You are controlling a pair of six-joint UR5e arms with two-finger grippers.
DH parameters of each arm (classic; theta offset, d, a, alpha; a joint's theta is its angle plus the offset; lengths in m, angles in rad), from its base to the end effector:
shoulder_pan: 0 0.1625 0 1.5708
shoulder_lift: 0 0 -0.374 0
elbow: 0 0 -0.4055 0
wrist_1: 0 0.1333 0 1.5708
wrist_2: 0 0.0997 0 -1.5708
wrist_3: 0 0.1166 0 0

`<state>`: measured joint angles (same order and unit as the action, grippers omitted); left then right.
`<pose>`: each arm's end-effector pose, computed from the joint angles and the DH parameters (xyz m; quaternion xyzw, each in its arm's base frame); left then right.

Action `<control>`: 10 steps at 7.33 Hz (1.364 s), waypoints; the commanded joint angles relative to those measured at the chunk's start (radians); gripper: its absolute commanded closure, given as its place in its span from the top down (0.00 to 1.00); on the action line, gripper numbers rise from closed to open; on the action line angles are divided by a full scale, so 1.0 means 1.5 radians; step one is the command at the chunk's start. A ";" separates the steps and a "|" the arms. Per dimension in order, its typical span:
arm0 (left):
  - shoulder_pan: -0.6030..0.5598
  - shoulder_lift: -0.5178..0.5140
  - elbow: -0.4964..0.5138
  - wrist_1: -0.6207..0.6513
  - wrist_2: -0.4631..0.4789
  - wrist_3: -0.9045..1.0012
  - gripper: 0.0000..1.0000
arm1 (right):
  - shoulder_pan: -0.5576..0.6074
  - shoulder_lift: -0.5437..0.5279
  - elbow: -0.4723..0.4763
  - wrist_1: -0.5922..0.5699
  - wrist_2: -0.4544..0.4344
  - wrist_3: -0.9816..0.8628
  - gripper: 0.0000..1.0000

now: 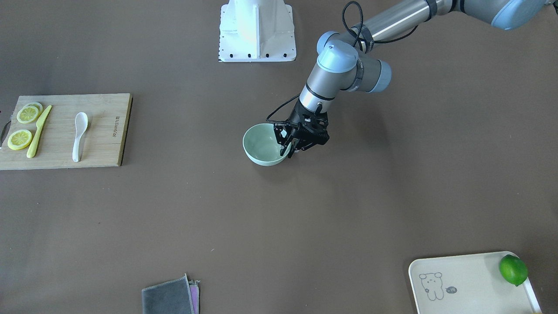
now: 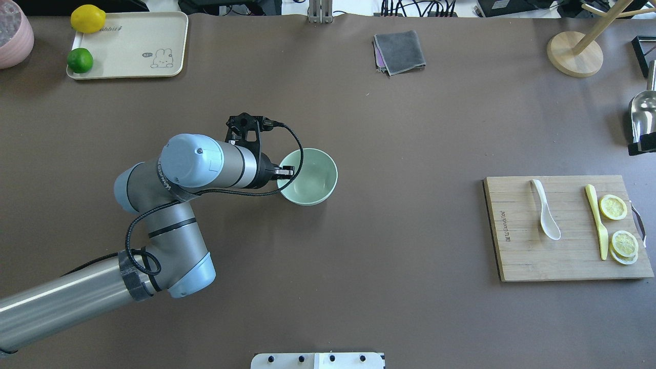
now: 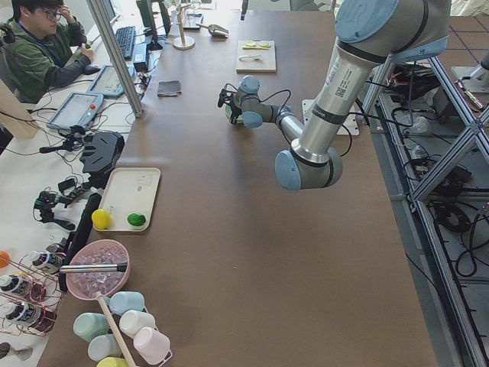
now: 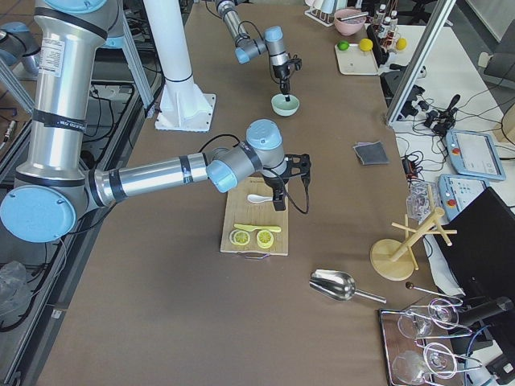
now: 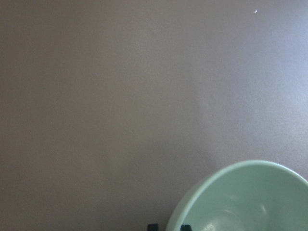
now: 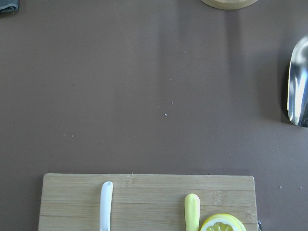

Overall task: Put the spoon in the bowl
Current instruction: 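Push the pale green bowl with the left gripper toward the table center, then withdraw the left gripper while the right gripper reaches toward the white spoon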

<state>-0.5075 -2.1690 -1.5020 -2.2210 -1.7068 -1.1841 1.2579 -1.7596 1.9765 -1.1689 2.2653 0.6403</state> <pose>0.5594 -0.4455 0.2186 0.1890 0.5248 -0.0123 0.8299 -0.0855 -0.4548 0.4577 0.1057 -0.4194 0.0437 0.9006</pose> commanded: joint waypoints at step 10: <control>-0.460 0.337 -0.154 0.168 -0.421 0.639 0.99 | -0.270 0.015 -0.001 0.032 -0.249 0.202 1.00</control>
<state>-1.1864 -1.6697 -1.7439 -1.9676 -2.3317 -0.2491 0.9374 -1.7421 1.9954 -1.1294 1.9861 0.8910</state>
